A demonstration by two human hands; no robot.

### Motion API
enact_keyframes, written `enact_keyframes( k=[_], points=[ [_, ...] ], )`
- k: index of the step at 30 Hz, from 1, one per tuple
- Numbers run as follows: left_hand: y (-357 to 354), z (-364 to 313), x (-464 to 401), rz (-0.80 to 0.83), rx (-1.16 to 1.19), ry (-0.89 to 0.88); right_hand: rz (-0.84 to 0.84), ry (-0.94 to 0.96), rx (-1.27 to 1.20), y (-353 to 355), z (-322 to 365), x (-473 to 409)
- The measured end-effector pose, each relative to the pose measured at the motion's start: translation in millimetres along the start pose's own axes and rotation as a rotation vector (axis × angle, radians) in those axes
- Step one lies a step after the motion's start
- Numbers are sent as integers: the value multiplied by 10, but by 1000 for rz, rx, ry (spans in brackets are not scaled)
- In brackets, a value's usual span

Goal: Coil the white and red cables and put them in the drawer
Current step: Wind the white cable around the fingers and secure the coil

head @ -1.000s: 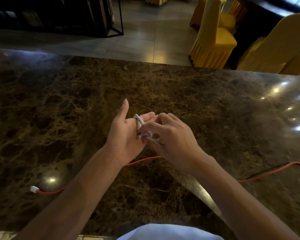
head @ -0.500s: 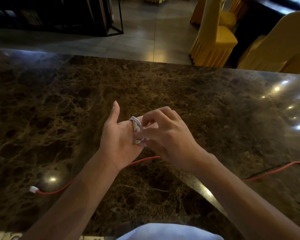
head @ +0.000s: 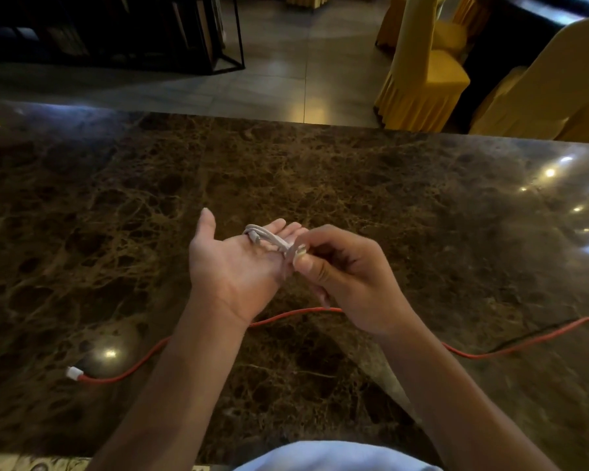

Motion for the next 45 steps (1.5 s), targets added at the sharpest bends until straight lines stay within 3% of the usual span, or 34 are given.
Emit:
enact_keyframes(
  k=[5, 11, 14, 17, 19, 22, 24, 27, 29, 35, 39, 42, 45],
  points=[
    [32, -105, -20, -15, 176, 3, 101, -87, -30, -60, 35, 154],
    [-17, 17, 2, 29, 206, 2, 152, -56, 26, 23, 216, 281],
    [-29, 172, 55, 52, 67, -36, 47, -23, -95, 110, 222, 258],
    [-62, 370, 149, 77, -177, -54, -195, -103, -147, 270, 169, 164],
    [-113, 413, 217, 96, -316, -90, -296, -229, 38, 384, 127, 93],
    [-140, 418, 267, 104, -447, -129, -274, -345, 446, 413, 136, -1],
    [-170, 428, 288, 136, -468, -118, -285, -354, 647, 310, 171, -36],
    [-177, 410, 282, 140, -444, -143, -329, -255, 714, 171, 224, -21],
    [-163, 370, 266, 115, -448, -163, -245, -184, 754, 151, 240, -1],
    [-103, 331, 248, 107, -560, -97, 227, -150, 751, 244, 281, -2],
    [-80, 413, 228, 185, -599, -34, 390, -131, 715, 332, 346, -64],
    [-63, 407, 222, 240, -492, -91, 321, -103, 777, 280, 375, -102],
    [-127, 388, 256, 334, -347, -131, -13, -156, 829, 261, 371, -129]
  ],
)
Point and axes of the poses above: each hand's wrist, its own x-axis away from the middle knuckle, its own y-axis out of the back of the hand, z = x × y, the point moved 3 cm from there along -x, towards the middle knuckle, and after that the axes turned 7 degrees about z, right-handed, at the moved point
